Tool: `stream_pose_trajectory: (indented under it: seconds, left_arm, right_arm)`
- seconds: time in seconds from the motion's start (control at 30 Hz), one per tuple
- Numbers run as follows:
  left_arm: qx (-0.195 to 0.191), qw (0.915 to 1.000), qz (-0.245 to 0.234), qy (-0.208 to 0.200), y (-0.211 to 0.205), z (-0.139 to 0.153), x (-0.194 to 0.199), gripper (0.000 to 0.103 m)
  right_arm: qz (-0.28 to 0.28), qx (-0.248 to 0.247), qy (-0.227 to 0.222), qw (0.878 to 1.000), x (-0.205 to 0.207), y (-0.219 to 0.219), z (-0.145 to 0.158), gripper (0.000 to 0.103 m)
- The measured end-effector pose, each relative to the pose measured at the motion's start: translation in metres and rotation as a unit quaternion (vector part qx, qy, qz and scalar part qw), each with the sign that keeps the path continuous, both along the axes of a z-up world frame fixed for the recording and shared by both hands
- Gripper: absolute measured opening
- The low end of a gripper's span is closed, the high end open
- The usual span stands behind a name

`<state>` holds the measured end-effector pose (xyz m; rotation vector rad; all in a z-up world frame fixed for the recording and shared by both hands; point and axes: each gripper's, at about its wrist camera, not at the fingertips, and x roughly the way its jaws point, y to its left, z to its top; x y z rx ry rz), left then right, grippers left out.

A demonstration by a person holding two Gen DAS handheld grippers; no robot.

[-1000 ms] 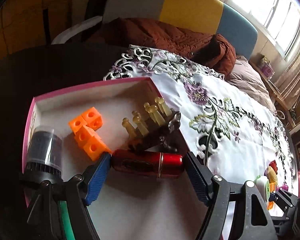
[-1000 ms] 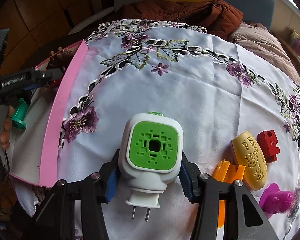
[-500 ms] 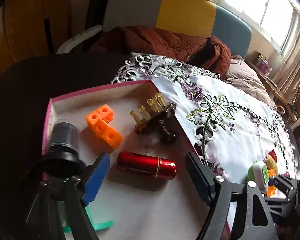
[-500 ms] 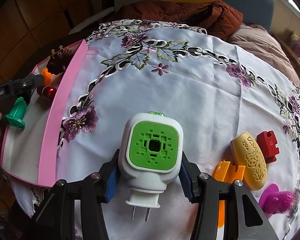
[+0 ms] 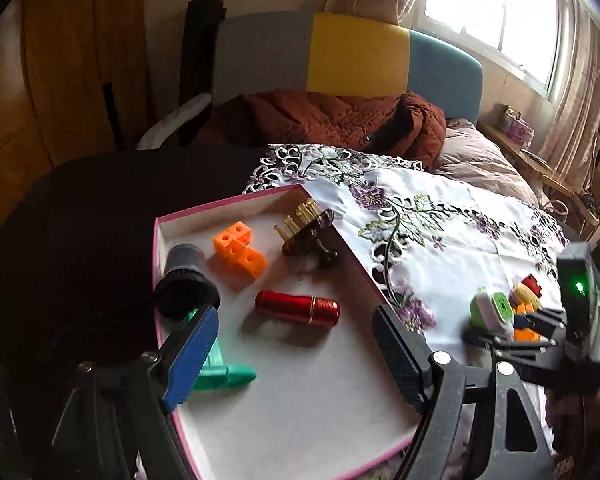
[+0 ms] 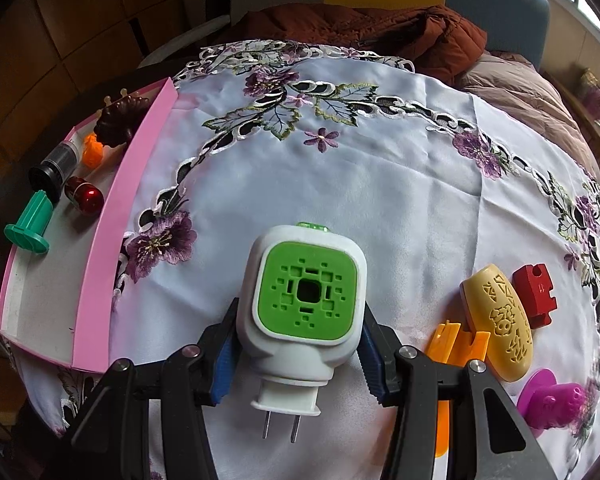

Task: Organize rigid objects

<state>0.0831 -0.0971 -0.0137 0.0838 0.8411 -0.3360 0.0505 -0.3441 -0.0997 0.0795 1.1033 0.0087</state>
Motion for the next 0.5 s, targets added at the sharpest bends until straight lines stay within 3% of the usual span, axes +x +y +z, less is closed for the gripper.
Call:
stream_pose_trajectory:
  seconds: [0.5]
  left_arm:
    - [-0.014, 0.9997, 0.012, 0.017, 0.026, -0.002, -0.034, 0.081]
  right_arm:
    - [-0.01, 0.013, -0.003, 1.0, -0.002, -0.003, 0.001, 0.053]
